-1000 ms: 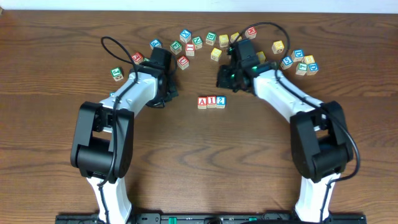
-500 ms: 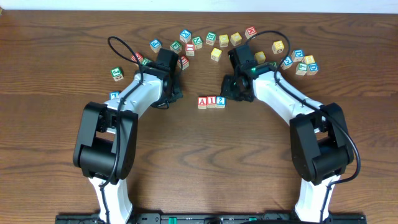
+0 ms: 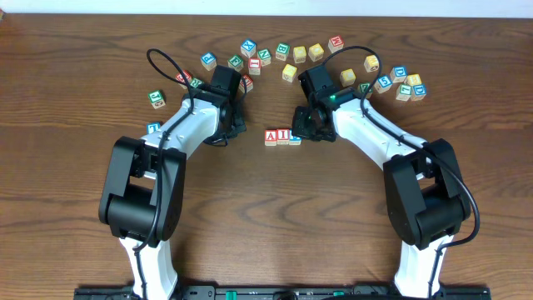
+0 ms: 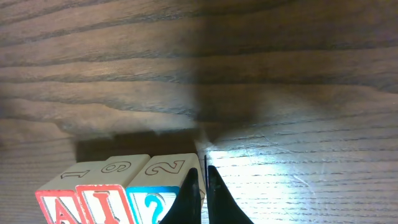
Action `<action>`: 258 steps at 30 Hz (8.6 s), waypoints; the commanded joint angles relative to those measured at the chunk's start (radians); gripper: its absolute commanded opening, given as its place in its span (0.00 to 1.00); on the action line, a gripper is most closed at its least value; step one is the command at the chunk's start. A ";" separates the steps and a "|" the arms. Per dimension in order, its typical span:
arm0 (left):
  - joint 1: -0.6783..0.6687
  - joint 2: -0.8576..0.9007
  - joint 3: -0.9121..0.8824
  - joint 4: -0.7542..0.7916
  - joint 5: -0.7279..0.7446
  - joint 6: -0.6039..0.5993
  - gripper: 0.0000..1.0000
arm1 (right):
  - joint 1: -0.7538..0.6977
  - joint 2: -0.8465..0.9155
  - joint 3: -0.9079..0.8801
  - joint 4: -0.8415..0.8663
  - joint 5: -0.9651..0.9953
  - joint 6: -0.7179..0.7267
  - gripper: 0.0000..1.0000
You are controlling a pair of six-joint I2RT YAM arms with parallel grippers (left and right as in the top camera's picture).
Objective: Spell out AI2
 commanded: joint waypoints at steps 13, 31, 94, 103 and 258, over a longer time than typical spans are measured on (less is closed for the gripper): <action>0.016 -0.055 0.015 -0.031 -0.013 0.049 0.07 | -0.037 -0.063 0.014 -0.013 0.030 -0.050 0.03; 0.180 -0.611 0.121 -0.257 -0.013 0.112 0.98 | -0.303 -0.619 0.023 -0.320 0.090 -0.193 0.96; 0.180 -0.678 0.121 -0.257 -0.013 0.112 0.98 | -0.420 -1.963 -1.317 0.697 0.169 -0.468 0.99; 0.180 -0.678 0.121 -0.257 -0.013 0.112 0.97 | -0.419 -2.036 -1.411 0.651 0.167 -0.462 0.99; 0.412 -2.008 -1.316 0.470 0.066 0.763 0.98 | -0.418 -2.036 -1.411 0.568 0.114 -0.462 0.99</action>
